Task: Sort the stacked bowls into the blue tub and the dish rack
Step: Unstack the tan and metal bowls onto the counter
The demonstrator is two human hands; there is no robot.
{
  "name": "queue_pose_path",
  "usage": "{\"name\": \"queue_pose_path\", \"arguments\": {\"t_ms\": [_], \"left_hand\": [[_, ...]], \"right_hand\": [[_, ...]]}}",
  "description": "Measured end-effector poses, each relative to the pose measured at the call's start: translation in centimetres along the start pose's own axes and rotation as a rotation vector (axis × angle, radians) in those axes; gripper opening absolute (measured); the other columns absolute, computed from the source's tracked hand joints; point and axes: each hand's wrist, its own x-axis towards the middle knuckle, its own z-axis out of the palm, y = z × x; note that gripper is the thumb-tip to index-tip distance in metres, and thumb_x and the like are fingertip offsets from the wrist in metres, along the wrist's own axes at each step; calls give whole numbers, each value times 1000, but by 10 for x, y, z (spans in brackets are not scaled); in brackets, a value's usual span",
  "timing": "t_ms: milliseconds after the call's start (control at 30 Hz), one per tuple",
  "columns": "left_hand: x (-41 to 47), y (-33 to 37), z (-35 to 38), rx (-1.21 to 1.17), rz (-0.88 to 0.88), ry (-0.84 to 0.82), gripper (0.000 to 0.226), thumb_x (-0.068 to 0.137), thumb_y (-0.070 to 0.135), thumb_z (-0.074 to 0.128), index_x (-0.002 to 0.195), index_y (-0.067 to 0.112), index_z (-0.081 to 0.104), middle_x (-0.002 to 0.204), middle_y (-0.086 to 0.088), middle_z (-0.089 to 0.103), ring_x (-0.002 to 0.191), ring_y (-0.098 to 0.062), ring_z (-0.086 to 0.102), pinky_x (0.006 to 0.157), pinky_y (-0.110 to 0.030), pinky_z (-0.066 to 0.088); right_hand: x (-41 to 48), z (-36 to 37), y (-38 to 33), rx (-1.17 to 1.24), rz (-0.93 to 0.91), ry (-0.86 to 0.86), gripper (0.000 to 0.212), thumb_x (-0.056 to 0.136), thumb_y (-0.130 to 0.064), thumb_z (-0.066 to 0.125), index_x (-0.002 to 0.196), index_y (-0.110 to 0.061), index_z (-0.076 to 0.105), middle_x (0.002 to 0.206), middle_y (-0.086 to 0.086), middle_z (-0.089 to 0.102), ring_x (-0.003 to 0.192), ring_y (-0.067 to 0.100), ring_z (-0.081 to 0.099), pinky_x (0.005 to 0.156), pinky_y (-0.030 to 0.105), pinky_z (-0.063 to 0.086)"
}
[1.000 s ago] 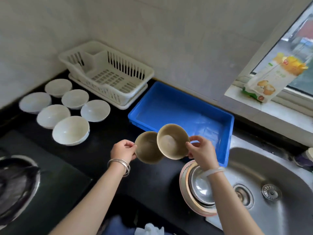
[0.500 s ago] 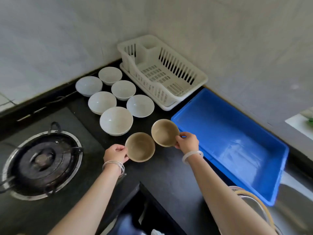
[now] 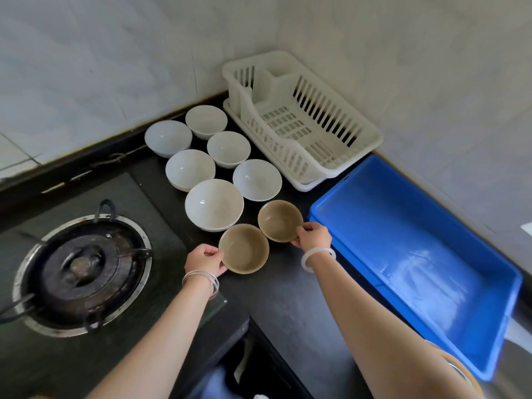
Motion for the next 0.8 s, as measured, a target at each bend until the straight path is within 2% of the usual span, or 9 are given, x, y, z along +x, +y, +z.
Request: {"name": "queue_pose_path", "arguments": {"t_ms": [167,400,567,667,800], "left_hand": [[1,-1,3,-2,-22,4,7,83,-5,58,84,2,57,95,-18,60,88,-33,59,73,-37,54],[4,-1,2,-11,-6,38,9,82,-3,59,86,5,61,95,-16,62,87,-34,61,71,-36,55],[4,-2,3,22,13,58,9,84,1,60,87,9,62,97,-15,62,87,-32,62,71,-35,55],[3,-2,3,27,37,63,11,85,1,59,90,10,63,98,-14,63,87,-31,61,73,-35,55],[-3,-1,1,129,95,50,20,86,5,56,103,9,67,97,-10,62,84,-28,61,78,-36,55]], "right_hand": [[5,6,-2,43,41,-15,26,93,-13,52,118,-13,58,95,7,64,66,11,63,67,25,54],[6,5,-2,81,57,-51,27,94,-15,53,121,-14,56,100,7,64,72,12,64,58,20,51],[6,3,0,103,80,-99,28,94,-17,52,123,-13,55,102,9,65,83,19,68,68,26,57],[5,0,1,108,96,-144,30,95,-21,52,125,-16,53,102,7,65,81,17,69,73,29,58],[-1,-7,4,91,77,-166,31,95,-24,51,126,-19,53,106,2,63,83,16,69,75,29,58]]}}
